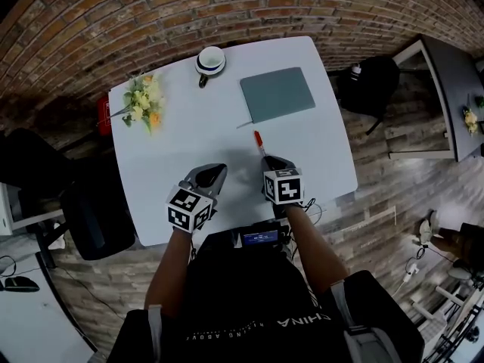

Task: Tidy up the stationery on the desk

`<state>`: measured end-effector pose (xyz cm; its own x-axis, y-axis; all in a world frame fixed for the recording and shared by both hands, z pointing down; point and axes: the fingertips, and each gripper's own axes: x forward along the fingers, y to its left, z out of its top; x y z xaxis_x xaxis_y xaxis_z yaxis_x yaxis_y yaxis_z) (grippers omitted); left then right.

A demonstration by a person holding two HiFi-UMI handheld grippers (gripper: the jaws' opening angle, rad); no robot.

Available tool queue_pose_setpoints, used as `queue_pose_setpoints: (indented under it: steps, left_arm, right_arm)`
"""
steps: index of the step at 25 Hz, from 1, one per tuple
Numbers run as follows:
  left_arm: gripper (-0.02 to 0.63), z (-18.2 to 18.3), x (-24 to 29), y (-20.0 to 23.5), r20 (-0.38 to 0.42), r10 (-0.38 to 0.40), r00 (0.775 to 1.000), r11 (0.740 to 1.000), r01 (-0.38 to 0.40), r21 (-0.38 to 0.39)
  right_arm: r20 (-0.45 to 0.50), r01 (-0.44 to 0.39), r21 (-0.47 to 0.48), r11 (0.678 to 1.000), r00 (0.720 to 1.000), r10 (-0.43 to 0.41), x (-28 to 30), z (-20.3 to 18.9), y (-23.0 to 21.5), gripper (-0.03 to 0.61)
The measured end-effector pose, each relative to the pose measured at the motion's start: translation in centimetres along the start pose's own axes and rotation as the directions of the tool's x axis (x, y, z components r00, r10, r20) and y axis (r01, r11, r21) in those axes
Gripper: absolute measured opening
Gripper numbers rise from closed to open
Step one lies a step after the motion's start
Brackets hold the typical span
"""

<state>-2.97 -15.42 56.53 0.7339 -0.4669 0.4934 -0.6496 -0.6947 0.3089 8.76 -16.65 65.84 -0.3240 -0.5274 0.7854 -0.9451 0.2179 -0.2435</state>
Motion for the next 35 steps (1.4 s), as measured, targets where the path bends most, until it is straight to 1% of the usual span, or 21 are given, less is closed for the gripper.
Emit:
queue_pose_setpoints:
  steps: [8,13,20,22,24,26,31,35]
  left_arm:
    - [0.003,-0.1,-0.3,0.0,0.010,0.011,1.000,1.000,-0.011,-0.005]
    - [0.003,0.0,-0.4,-0.1,0.016,0.015,1.000,1.000,-0.015,-0.005]
    - [0.003,0.5,-0.3,0.1,0.029,0.024,0.999,1.000,-0.023,-0.010]
    - [0.003,1.1,-0.1,0.1,0.039,0.021,0.999,1.000,-0.021,-0.009]
    - [0.003,1.8,0.4,0.0,0.044,0.014,0.999,1.000,-0.014,0.002]
    - [0.003,2.6,1.0,0.1,0.047,0.010,0.999,1.000,-0.011,0.018]
    - [0.003,4.6,2.9,0.8,0.045,0.022,0.999,0.999,-0.024,0.047]
    - [0.003,5.6,5.2,2.0,0.017,0.034,0.999,0.997,-0.035,0.067]
  right_arm:
    - [-0.020,-0.026,0.005,1.000,0.999,0.027,0.1,-0.6,0.4,0.052]
    - [-0.026,-0.044,0.004,0.999,0.999,0.044,0.0,-0.6,0.5,0.075]
    - [0.013,-0.044,0.007,0.999,0.999,0.044,-1.1,0.7,-0.4,0.094]
    - [0.034,-0.032,0.001,0.999,0.999,0.032,-1.6,1.4,-1.1,0.081]
    - [0.057,-0.013,-0.011,1.000,0.998,0.013,-2.2,2.3,-1.9,0.036]
    - [0.077,0.003,-0.023,1.000,0.997,-0.001,-2.7,3.1,-2.7,0.012]
    - [0.108,0.017,-0.043,0.999,0.994,-0.013,-3.3,5.1,-4.7,0.011]
    - [0.123,0.031,-0.042,0.999,0.992,-0.026,-3.2,6.8,-6.7,0.012]
